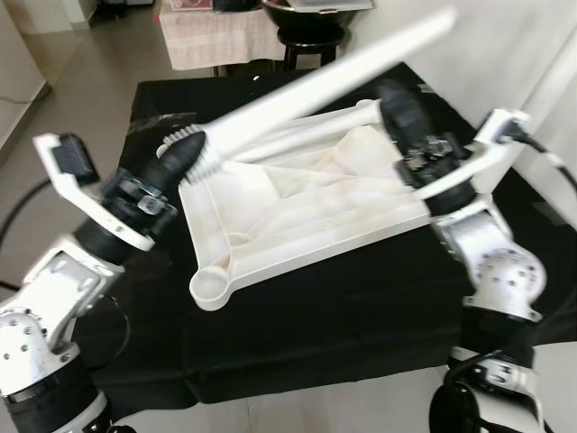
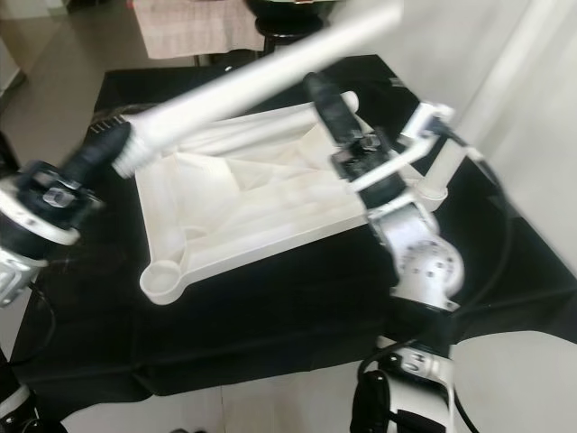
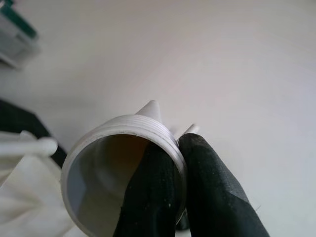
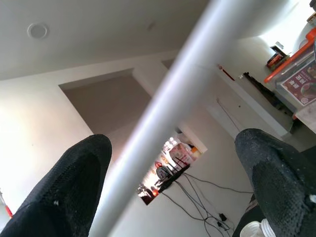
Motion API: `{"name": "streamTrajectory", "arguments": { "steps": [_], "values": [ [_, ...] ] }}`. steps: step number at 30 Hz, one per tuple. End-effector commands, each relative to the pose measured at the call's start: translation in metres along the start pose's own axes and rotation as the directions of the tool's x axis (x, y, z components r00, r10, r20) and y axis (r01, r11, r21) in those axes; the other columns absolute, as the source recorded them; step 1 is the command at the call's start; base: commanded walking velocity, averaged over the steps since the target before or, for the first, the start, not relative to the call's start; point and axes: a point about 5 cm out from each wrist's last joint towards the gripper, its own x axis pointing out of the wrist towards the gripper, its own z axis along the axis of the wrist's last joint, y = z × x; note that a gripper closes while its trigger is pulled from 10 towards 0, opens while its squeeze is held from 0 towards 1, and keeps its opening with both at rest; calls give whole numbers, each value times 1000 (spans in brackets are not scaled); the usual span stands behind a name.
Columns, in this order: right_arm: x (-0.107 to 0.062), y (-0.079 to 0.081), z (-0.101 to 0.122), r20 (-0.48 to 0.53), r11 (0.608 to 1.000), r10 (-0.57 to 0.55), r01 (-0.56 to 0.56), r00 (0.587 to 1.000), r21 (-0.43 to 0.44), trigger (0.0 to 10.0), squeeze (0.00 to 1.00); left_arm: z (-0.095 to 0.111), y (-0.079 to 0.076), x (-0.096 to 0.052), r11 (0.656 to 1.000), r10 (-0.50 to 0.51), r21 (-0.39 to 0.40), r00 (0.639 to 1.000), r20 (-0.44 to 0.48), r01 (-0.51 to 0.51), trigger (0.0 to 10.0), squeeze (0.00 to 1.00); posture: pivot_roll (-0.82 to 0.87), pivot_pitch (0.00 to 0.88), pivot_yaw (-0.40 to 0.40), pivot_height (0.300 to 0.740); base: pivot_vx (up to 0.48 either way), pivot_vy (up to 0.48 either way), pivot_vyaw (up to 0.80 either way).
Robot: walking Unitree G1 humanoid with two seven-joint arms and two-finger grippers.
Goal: Building children table
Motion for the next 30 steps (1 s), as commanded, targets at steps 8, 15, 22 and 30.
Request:
{"name": "streamTrajectory", "arguments": {
  "steps": [8,15,22,30],
  "values": [
    [10,25,-29,-159,979,198,-187,967,81,10000,0,-17,-14,-17,980,-173,-103,984,-42,168,0,0,-182,107,-24,740,0,0,0],
    [25,51,-32,-180,929,359,-332,916,161,10000,0,-25,-12,-26,979,-160,-132,986,-51,152,0,0,-173,106,-34,740,0,0,0],
    [32,68,-47,-217,891,444,-402,869,212,10000,0,-28,-8,-30,979,-143,-150,989,-45,135,0,0,-171,107,-36,740,0,0,0],
    [46,76,-75,-282,904,416,-359,864,234,10000,0,-37,-11,-26,969,-176,-187,983,-59,163,0,0,-168,112,-39,740,0,0,0]
  ]
}}
